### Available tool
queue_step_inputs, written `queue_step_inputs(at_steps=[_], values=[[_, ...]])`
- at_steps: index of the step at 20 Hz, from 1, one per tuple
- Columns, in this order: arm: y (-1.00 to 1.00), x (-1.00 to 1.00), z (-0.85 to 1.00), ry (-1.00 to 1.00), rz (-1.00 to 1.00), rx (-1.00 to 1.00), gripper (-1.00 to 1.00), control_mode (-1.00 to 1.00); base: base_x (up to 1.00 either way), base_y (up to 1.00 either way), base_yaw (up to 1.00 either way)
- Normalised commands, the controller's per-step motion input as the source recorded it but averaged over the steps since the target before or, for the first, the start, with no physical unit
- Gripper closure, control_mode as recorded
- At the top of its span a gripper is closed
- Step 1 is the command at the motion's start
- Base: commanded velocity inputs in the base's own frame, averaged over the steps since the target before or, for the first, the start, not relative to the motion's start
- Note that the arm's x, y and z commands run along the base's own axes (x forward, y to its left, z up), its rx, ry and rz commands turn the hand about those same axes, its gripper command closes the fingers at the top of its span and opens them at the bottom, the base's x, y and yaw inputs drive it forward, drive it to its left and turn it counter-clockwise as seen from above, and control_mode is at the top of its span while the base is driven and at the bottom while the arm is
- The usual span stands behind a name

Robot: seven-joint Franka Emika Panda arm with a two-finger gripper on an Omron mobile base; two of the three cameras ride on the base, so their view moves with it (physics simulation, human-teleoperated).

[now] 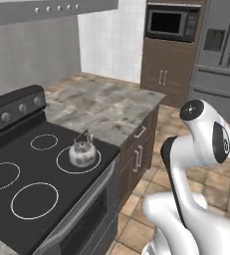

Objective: Pick the kettle from the cabinet and place it on a stove burner. Then pick the pot from the counter and place it on another stove burner. Finally, turn both burners on.

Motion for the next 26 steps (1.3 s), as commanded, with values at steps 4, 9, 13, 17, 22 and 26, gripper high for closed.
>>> queue_step_inputs(at_steps=[4, 9, 13, 17, 22, 26], values=[[0.0, 0.0, 0.0, 0.0, 0.0, 0.0, -1.0, 1.0, 0.0, 0.01, -0.67], [0.0, 0.0, 0.0, 0.0, 0.0, 0.0, -1.0, 1.0, 0.0, 0.0, -0.64], [0.0, 0.0, 0.0, 0.0, 0.0, 0.0, -1.0, 1.0, 0.0, 0.04, -0.64], [0.0, 0.0, 0.0, 0.0, 0.0, 0.0, -1.0, 1.0, 0.01, 0.07, -0.63], [0.0, 0.0, 0.0, 0.0, 0.0, 0.0, -1.0, 1.0, 0.01, 0.08, -0.64], [0.0, 0.0, 0.0, 0.0, 0.0, 0.0, -1.0, 1.0, 0.07, 0.01, -0.62]])
